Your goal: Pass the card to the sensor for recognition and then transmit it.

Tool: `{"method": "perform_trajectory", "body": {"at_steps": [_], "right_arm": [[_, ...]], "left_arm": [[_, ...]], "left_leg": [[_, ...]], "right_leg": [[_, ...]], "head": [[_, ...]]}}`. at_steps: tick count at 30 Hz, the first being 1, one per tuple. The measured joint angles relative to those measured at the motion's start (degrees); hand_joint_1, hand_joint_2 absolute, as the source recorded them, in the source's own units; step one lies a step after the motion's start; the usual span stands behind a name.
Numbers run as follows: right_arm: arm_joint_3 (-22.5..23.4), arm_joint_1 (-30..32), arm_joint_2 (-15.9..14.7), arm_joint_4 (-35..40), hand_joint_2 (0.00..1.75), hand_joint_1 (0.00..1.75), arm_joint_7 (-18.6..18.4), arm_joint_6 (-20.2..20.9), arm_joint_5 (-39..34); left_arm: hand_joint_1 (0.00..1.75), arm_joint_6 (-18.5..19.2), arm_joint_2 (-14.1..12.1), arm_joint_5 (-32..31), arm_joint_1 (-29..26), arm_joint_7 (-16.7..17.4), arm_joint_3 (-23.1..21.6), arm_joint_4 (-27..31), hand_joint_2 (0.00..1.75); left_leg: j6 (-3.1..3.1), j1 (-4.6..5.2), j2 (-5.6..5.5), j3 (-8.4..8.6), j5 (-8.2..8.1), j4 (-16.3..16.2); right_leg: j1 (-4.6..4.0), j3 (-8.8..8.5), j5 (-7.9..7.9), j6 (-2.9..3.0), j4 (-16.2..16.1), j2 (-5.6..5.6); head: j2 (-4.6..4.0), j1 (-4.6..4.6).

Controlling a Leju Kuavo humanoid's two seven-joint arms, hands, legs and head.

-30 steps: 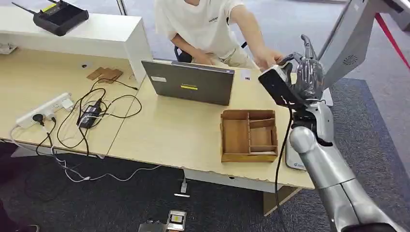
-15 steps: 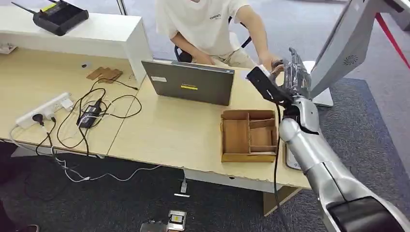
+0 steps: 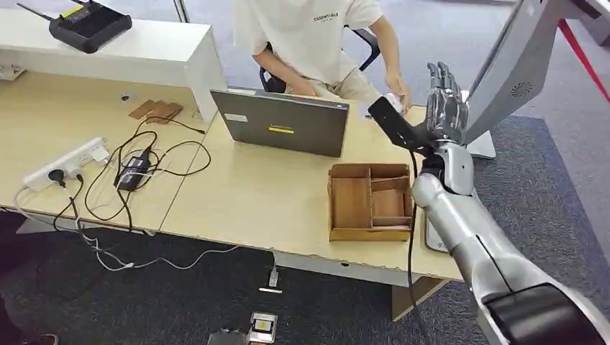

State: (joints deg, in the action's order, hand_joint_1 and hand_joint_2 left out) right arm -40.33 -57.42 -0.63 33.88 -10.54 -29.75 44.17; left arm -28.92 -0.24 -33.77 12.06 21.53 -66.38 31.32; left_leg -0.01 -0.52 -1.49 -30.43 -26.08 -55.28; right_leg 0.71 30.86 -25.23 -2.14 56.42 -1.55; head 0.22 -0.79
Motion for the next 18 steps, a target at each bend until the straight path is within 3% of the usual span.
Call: {"method": "perform_trajectory", "body": {"at_steps": [2,5,11,14,18], "right_arm": [[-0.2,-1.7,-1.1,1.2,1.75,0.0,0.4,-5.3,3.5],[-0.2,-2.0,-2.5,3.7,1.75,0.0,-1.0,-8.3,8.8],[0.4,-1.5,-7.2,11.9,1.75,0.0,-3.3,-8.5,25.0],[1.1,-0.6,-11.0,16.8,1.75,0.0,-5.0,-7.6,34.1],[2.9,0.6,-16.0,20.7,1.75,0.0,-7.5,-7.6,34.6]], "left_arm": [[0.0,-0.9,0.0,1.4,-0.4,0.0,0.5,-0.1,0.0],[0.0,-1.6,0.0,1.8,-0.9,0.0,0.6,-0.1,0.0],[0.0,-2.4,0.0,3.1,-1.3,0.1,0.6,-0.1,0.0],[0.0,-4.0,-0.1,4.8,-1.8,0.0,0.7,-0.1,0.0],[0.0,-6.2,-0.2,7.2,-2.8,0.0,0.7,-0.1,0.0]], "left_leg": [[0.0,0.0,0.01,0.01,0.0,0.0],[0.0,0.0,0.02,0.03,0.0,0.0],[0.0,0.0,0.02,0.07,0.0,-0.1],[-0.01,0.0,0.01,0.07,0.0,-0.1],[-0.02,0.0,0.02,0.07,-0.01,-0.1]], "right_leg": [[0.0,0.0,0.0,0.0,0.0,0.0],[0.01,0.0,0.0,0.0,0.0,-0.01],[0.02,0.0,0.0,-0.01,-0.1,-0.01],[0.02,-0.02,0.01,-0.01,-0.1,-0.01],[0.06,-0.04,0.02,-0.03,-0.1,-0.01]], "head": [[0.0,0.0],[0.0,0.0],[0.0,0.0],[0.0,0.0],[0.0,0.0]]}}
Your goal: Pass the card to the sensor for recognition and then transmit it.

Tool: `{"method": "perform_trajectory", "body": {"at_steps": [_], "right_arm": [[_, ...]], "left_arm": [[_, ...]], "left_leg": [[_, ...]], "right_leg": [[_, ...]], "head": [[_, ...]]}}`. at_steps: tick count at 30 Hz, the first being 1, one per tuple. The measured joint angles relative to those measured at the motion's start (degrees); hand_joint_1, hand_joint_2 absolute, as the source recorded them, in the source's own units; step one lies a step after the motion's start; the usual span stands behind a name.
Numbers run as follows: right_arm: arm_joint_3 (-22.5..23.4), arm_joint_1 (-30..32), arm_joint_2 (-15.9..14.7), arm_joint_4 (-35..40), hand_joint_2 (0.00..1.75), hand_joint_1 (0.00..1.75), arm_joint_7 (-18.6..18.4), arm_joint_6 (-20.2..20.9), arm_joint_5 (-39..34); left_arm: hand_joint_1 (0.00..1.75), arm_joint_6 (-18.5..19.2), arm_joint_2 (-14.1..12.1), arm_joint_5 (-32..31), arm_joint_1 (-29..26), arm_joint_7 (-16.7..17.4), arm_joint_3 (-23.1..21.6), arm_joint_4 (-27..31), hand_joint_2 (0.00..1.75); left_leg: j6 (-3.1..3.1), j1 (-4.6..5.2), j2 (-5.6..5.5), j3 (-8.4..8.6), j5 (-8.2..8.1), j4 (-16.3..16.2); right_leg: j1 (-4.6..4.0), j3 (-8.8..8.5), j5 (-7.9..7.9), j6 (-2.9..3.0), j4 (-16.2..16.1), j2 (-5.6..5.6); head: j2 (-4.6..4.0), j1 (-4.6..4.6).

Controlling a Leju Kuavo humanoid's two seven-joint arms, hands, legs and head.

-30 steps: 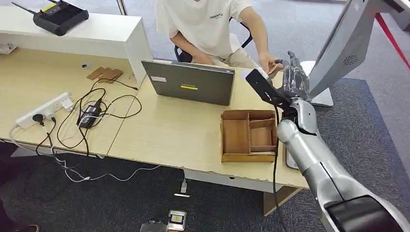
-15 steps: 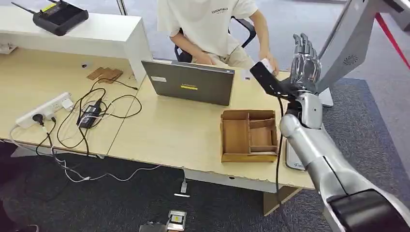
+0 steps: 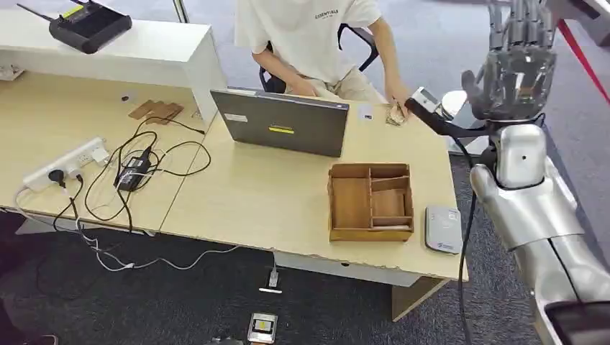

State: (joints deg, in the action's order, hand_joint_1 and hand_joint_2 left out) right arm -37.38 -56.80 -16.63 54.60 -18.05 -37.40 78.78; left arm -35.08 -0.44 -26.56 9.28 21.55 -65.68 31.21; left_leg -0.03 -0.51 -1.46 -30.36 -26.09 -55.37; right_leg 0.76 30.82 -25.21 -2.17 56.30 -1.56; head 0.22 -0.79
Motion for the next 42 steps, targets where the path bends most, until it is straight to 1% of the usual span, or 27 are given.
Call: {"method": "perform_trajectory", "body": {"at_steps": [2,4,6,9,11,15,18,20,22,24,26,28,30,31,32,33,37,38,40,42], "right_arm": [[1.7,0.8,-2.6,0.9,1.75,0.0,-1.4,-0.5,-2.1],[3.7,1.9,-5.4,1.6,1.75,0.0,-1.7,-0.8,-4.3],[5.8,3.1,-7.2,2.0,1.75,0.0,-1.7,-0.9,-5.0],[10.2,6.0,-9.9,2.9,1.75,0.0,-2.5,-0.9,-5.0],[13.4,8.4,-11.8,3.5,1.75,0.0,-3.2,-0.9,-5.7],[21.6,14.1,-14.1,4.4,1.75,0.0,-1.1,-0.9,-6.2],[29.1,18.7,-14.9,4.9,1.75,0.0,1.6,-0.9,-7.1],[33.9,21.1,-15.0,4.8,1.75,0.0,3.1,-0.9,-7.3],[39.1,23.5,-14.9,4.8,1.75,0.0,5.5,-0.9,-7.5],[44.5,25.8,-14.5,4.5,1.75,0.0,8.1,-0.9,-7.6],[49.0,27.6,-13.8,4.2,1.75,0.0,9.5,-0.9,-7.5],[53.2,29.2,-13.2,3.4,1.75,0.0,12.9,-0.9,-7.1],[58.9,30.1,-11.8,2.2,1.75,0.0,17.8,-0.9,-4.3],[61.6,30.2,-11.0,1.5,1.75,0.0,19.5,-0.9,-2.7],[64.0,30.4,-10.2,0.9,1.75,0.0,20.0,-0.9,-1.6],[66.6,30.8,-9.4,0.3,1.75,0.0,19.8,-0.9,-0.9],[73.3,33.0,-6.7,-1.7,1.75,0.0,18.6,-0.9,-1.3],[74.8,33.4,-6.1,-2.3,1.75,0.0,18.0,-0.9,-1.2],[77.3,34.6,-4.7,-3.5,1.75,0.0,15.5,-0.9,-2.1],[79.0,36.1,-3.5,-5.0,1.75,0.0,14.8,-0.9,-2.5]], "left_arm": [[0.0,-1.6,-0.2,1.7,-0.8,0.0,0.1,0.0,0.0],[0.0,-2.5,-0.5,3.4,-1.6,-0.1,0.4,0.0,0.0],[0.0,-2.3,-1.0,5.0,-1.8,-0.2,0.4,0.0,0.0],[0.0,-2.5,-1.9,6.9,-1.5,-0.1,0.5,0.0,0.0],[0.0,-3.0,-2.2,7.5,-1.6,1.2,0.5,0.0,0.0],[0.0,-3.9,-2.3,8.3,-1.9,3.6,0.5,0.3,0.0],[0.0,-4.5,-2.4,9.1,-2.0,3.8,0.5,0.4,0.0],[0.0,-4.6,-2.4,9.4,-2.2,3.8,0.5,0.5,0.0],[0.0,-4.8,-2.4,9.4,-2.2,3.6,0.5,0.5,0.0],[0.0,-4.9,-2.4,9.3,-2.2,3.5,0.5,0.5,0.0],[0.0,-4.9,-2.4,9.2,-2.3,3.2,0.5,0.5,0.0],[0.0,-5.0,-2.4,8.9,-2.3,2.9,0.9,0.5,0.0],[0.0,-5.0,-2.4,8.7,-2.4,3.0,1.3,0.5,0.0],[0.0,-5.0,-2.3,8.4,-2.5,3.1,1.5,0.5,0.0],[0.0,-5.0,-2.3,8.1,-2.6,3.2,1.7,0.5,0.0],[0.0,-5.0,-2.2,7.7,-2.6,3.2,2.0,0.5,0.0],[0.0,-5.0,-2.1,7.4,-3.1,2.6,3.0,0.6,0.0],[0.0,-5.0,-2.0,7.4,-3.2,2.4,3.3,0.6,0.0],[0.0,-5.0,-2.0,7.7,-3.2,2.4,3.6,0.6,0.0],[0.0,-5.0,-1.9,7.9,-3.2,2.1,4.0,0.6,0.0]], "left_leg": [[-0.03,0.0,-0.01,-0.01,-0.02,0.0],[-0.04,0.0,0.0,-0.01,-0.03,0.0],[-0.04,0.0,0.01,-0.03,-0.03,0.0],[-0.05,0.05,-0.02,0.02,-0.03,0.0],[-0.05,0.05,-0.13,0.0,-0.03,0.0],[-0.05,0.06,-0.11,0.0,-0.04,0.0],[-0.05,0.06,-0.14,-0.05,-0.04,0.0],[-0.06,0.06,-0.14,-0.05,-0.04,0.0],[-0.06,0.06,-0.14,-0.04,-0.05,0.0],[-0.06,0.06,-0.14,-0.05,-0.05,0.0],[-0.06,0.06,-0.14,-0.05,-0.04,0.0],[-0.06,0.07,-0.13,-0.04,-0.05,0.0],[-0.05,0.07,-0.12,-0.03,-0.04,0.0],[-0.05,0.07,-0.08,-0.01,-0.04,0.0],[-0.05,0.12,-0.03,0.0,-0.04,0.0],[-0.05,0.05,-0.01,-0.02,-0.04,0.1],[-0.05,0.05,0.01,-0.01,-0.04,0.1],[-0.05,0.05,0.01,-0.02,-0.04,0.1],[-0.05,0.05,-0.01,-0.02,-0.04,0.1],[-0.04,0.06,0.02,-0.02,-0.05,0.1]], "right_leg": [[0.0,-0.02,0.01,-0.01,0.0,0.01],[0.01,-0.01,0.02,-0.03,0.0,0.01],[0.02,-0.01,0.02,-0.03,0.0,0.0],[0.01,-0.03,0.02,-0.03,0.0,0.01],[0.01,-0.06,0.02,-0.03,0.0,0.07],[0.0,-0.06,0.02,-0.03,0.0,0.02],[0.01,-0.05,0.01,-0.04,0.0,0.09],[0.01,-0.03,0.01,-0.04,0.0,0.08],[0.01,-0.03,0.01,-0.04,0.0,0.08],[0.01,-0.04,0.01,-0.04,0.0,0.08],[0.01,-0.01,0.01,-0.04,0.0,0.08],[0.02,-0.01,0.01,-0.04,0.0,0.06],[0.02,0.0,0.01,-0.04,0.0,0.05],[0.02,0.01,0.01,-0.03,0.0,0.01],[0.09,0.0,0.02,-0.02,-0.1,0.0],[-0.03,-0.01,0.01,-0.03,0.0,0.01],[-0.02,-0.01,0.0,-0.03,0.0,0.02],[-0.02,-0.01,0.0,-0.03,0.0,0.02],[-0.01,-0.02,-0.01,-0.02,0.0,0.02],[-0.02,0.0,-0.01,-0.01,0.0,0.01]], "head": [[0.0,0.0],[0.0,0.02],[0.0,0.0],[0.0,0.04],[0.0,0.0],[0.0,0.02],[0.0,0.02],[0.0,0.02],[0.0,0.04],[0.0,0.02],[0.0,0.02],[0.0,0.04],[0.0,0.0],[0.0,0.04],[0.0,0.04],[0.0,0.02],[0.0,-0.02],[0.0,0.04],[0.0,0.02],[0.0,0.02]]}}
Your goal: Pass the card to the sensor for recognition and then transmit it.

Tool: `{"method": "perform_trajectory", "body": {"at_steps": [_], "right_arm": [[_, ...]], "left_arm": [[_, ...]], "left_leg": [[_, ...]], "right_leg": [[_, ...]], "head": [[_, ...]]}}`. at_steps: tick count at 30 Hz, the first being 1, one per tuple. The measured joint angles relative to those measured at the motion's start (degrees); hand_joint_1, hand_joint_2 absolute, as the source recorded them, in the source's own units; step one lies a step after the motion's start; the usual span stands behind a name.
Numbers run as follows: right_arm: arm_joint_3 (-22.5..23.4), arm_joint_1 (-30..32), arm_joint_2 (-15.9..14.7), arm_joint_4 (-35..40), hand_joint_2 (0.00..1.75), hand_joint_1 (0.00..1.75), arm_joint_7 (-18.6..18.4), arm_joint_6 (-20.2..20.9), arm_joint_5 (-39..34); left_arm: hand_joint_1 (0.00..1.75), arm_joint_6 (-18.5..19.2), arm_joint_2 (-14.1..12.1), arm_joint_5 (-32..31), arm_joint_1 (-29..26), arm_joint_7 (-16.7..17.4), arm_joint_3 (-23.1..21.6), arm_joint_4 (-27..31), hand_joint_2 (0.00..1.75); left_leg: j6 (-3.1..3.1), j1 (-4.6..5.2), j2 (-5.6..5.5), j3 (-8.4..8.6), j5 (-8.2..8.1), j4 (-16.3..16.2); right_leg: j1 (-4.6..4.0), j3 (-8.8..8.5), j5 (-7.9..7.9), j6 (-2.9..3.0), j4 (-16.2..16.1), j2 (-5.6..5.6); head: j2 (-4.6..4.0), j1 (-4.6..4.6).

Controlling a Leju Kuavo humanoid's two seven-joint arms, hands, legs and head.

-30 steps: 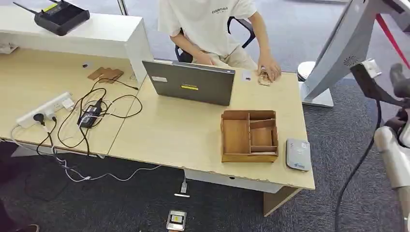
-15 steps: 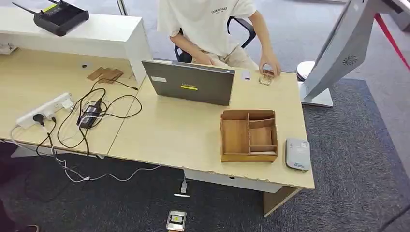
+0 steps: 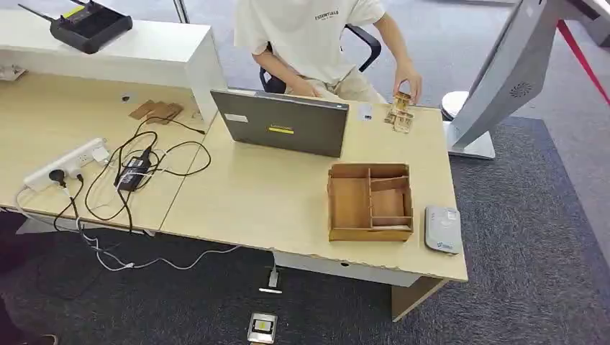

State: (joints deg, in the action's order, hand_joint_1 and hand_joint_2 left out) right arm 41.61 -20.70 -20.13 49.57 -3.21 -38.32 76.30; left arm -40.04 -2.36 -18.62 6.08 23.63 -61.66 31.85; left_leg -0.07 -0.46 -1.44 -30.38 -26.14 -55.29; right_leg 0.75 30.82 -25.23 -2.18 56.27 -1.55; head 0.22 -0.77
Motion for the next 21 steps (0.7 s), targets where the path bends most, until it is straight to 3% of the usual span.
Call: {"method": "perform_trajectory", "body": {"at_steps": [2,4,15,21], "right_arm": [[1.3,1.4,0.7,-1.4,1.75,0.0,-0.5,0.0,-2.6],[1.4,3.1,1.0,-3.0,1.75,0.0,-3.3,0.0,-5.5],[4.6,5.6,5.3,-13.1,1.75,0.0,-7.3,0.0,0.6],[5.2,5.6,6.0,-21.5,1.75,0.0,-10.3,0.3,-0.4]], "left_arm": [[0.0,0.0,0.1,-0.9,0.0,0.3,0.2,0.0,0.0],[0.0,0.0,0.2,-2.1,-0.3,0.7,0.7,0.1,0.0],[0.0,0.0,0.9,0.0,0.6,-0.2,0.9,-0.1,0.0],[0.0,0.0,1.0,0.7,0.9,0.7,0.8,-0.3,0.0]], "left_leg": [[0.0,0.0,-0.01,0.02,0.0,0.0],[0.0,0.0,-0.15,0.0,0.0,0.0],[0.04,0.0,0.14,0.09,-0.03,0.0],[0.04,0.0,0.13,0.09,-0.03,0.0]], "right_leg": [[0.03,0.0,-0.01,0.0,0.0,0.0],[0.0,-0.08,-0.06,-0.04,0.0,0.07],[0.0,-0.05,-0.01,0.03,0.0,-0.12],[-0.01,-0.05,-0.01,0.03,0.0,-0.12]], "head": [[0.0,0.04],[0.0,-0.04],[0.0,-0.02],[0.0,0.0]]}}
